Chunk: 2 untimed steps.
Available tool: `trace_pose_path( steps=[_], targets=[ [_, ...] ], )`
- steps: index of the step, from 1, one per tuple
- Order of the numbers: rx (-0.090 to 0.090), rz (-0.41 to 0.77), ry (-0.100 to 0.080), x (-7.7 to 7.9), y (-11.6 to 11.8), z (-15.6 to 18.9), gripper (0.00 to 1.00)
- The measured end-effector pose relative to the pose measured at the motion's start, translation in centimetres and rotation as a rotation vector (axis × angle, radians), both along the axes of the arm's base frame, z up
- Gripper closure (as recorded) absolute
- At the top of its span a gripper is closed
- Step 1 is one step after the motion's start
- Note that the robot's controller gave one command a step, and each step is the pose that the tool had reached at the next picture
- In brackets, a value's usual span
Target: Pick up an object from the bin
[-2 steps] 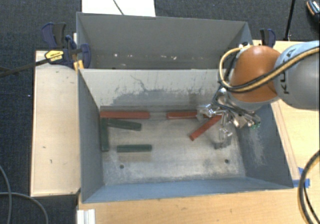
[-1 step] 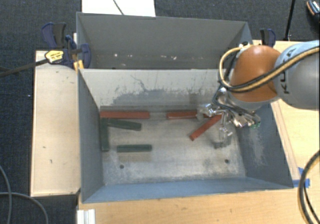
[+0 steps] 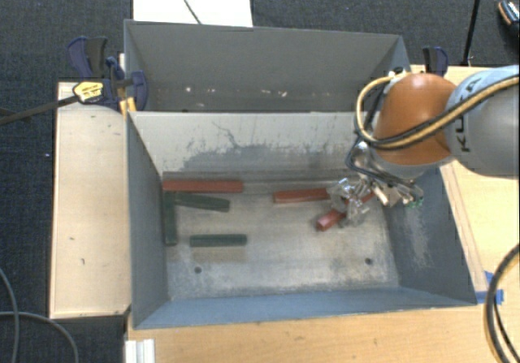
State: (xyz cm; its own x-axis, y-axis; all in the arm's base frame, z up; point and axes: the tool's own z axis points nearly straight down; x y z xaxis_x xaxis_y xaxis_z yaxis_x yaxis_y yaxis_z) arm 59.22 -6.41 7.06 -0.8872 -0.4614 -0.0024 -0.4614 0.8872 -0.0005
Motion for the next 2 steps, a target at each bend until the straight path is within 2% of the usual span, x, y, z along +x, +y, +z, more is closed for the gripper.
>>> trace_pose_path(
  steps=[1, 2],
  targets=[
    [0.0, 0.001, -0.004, 0.2, 0.0, 2.6, 1.0],
    [-0.001, -0.004, -0.008, 0.4, 0.0, 9.7, 1.0]
  ],
)
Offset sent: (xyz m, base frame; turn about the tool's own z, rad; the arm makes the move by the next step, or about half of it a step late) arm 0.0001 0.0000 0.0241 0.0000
